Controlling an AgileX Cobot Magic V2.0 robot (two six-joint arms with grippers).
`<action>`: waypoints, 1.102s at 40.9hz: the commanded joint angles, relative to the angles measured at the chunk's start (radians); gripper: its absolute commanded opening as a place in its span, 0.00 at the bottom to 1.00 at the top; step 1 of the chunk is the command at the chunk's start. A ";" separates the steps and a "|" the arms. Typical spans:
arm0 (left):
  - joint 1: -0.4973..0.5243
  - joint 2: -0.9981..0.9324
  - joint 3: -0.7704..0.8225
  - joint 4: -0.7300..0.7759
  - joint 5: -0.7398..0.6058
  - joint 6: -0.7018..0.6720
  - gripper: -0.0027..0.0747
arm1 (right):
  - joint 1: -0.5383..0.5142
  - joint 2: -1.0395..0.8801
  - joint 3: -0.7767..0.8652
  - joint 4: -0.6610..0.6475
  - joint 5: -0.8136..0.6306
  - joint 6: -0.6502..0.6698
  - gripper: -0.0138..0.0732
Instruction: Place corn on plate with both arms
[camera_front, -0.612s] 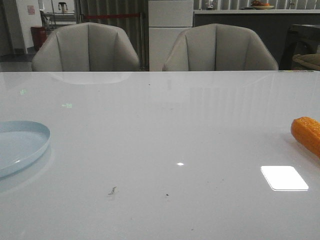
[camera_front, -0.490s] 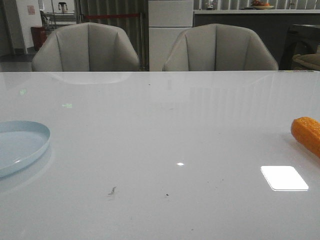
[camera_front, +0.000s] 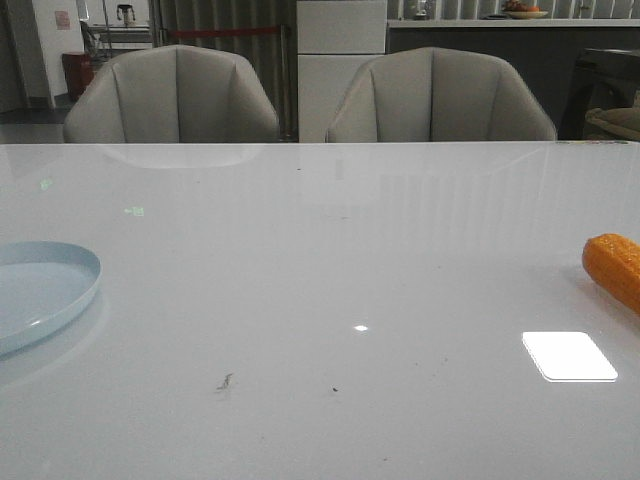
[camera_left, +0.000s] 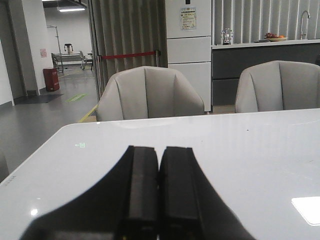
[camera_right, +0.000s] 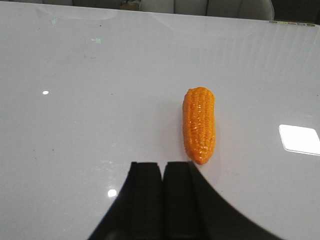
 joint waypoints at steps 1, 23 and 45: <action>-0.001 -0.019 0.036 -0.010 -0.124 -0.002 0.15 | -0.005 -0.023 -0.023 -0.111 -0.118 -0.048 0.22; -0.001 -0.012 -0.142 0.015 -0.292 -0.002 0.15 | -0.003 -0.023 -0.097 -0.133 -0.903 0.168 0.22; -0.001 0.423 -0.727 0.114 -0.040 -0.002 0.15 | -0.003 0.312 -0.734 -0.131 -0.355 0.359 0.22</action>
